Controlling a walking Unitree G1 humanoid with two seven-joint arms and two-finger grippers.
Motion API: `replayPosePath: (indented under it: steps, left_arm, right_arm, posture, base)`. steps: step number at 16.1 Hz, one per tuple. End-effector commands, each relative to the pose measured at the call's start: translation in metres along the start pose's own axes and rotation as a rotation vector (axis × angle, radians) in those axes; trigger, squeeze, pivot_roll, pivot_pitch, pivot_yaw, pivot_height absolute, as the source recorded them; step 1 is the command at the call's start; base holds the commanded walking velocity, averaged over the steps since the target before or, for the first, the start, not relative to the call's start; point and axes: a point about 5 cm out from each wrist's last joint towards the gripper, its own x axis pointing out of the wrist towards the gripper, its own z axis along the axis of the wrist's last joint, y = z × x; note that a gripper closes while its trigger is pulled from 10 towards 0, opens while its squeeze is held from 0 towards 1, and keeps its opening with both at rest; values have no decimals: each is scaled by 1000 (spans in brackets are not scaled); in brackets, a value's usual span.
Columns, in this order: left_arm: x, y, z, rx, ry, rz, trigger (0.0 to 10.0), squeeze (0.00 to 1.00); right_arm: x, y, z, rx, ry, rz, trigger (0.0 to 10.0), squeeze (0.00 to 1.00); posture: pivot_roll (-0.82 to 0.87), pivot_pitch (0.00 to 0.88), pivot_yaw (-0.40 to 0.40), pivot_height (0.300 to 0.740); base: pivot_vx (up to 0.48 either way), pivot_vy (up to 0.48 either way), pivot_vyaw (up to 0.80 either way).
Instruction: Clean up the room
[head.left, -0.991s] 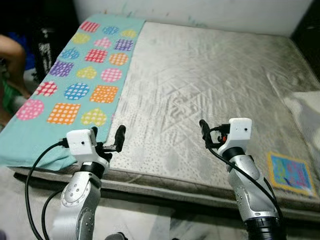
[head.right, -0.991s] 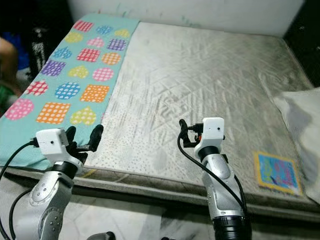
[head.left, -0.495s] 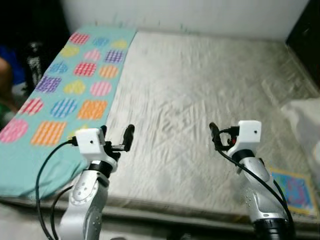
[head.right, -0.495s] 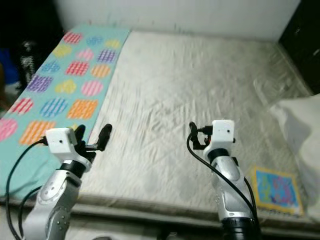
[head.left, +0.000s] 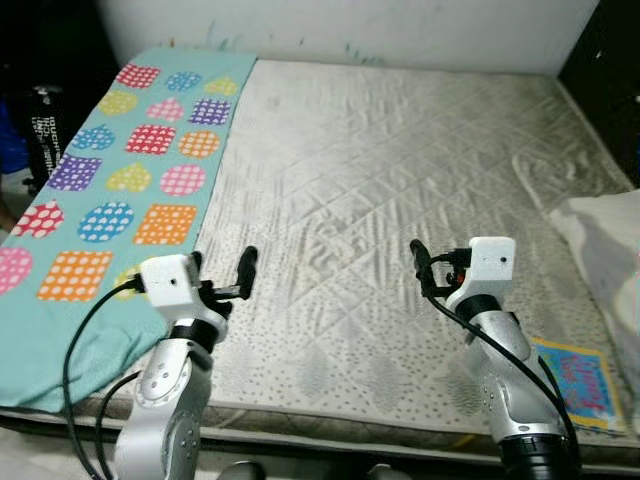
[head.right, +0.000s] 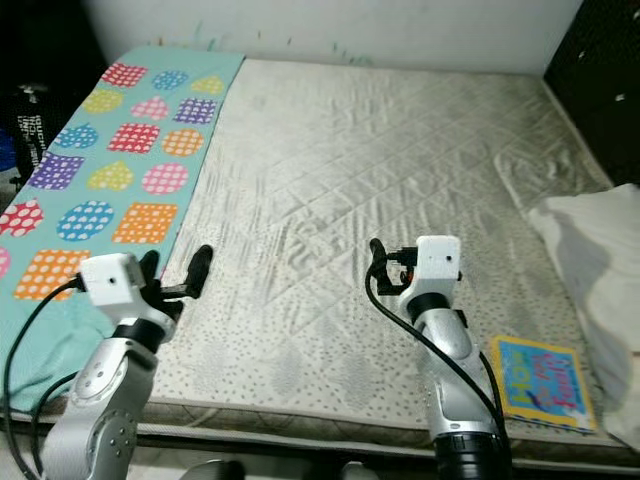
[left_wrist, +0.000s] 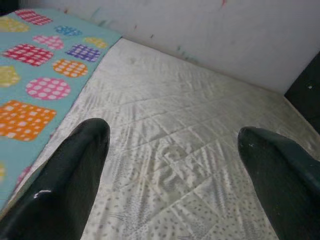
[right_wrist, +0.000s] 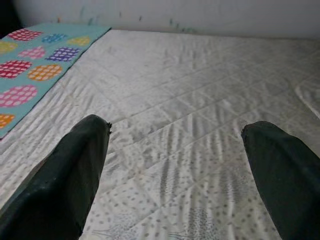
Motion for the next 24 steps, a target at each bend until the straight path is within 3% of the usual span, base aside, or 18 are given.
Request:
replayPosePath:
  steps: [1, 5, 24]
  left_arm:
    - [-2, 4, -3, -7, 19, 25, 10000, 0]
    - [-3, 4, -4, -9, 22, 25, 10000, 0]
    - [-1, 4, -4, -8, 21, 21, 10000, 0]
  right_arm:
    - [0, 2, 0, -1, 0, 9, 10000, 0]
    - [0, 2, 0, -3, 0, 14, 10000, 0]
    - [2, 3, 1, -9, -3, 20, 10000, 0]
  posture:
    - [54, 154, -25, 737]
    - [54, 152, -28, 737]
    - [51, 148, -32, 737]
  base:
    - [0, 0, 0]
    - [0, 249, 0]
    - [0, 480, 0]
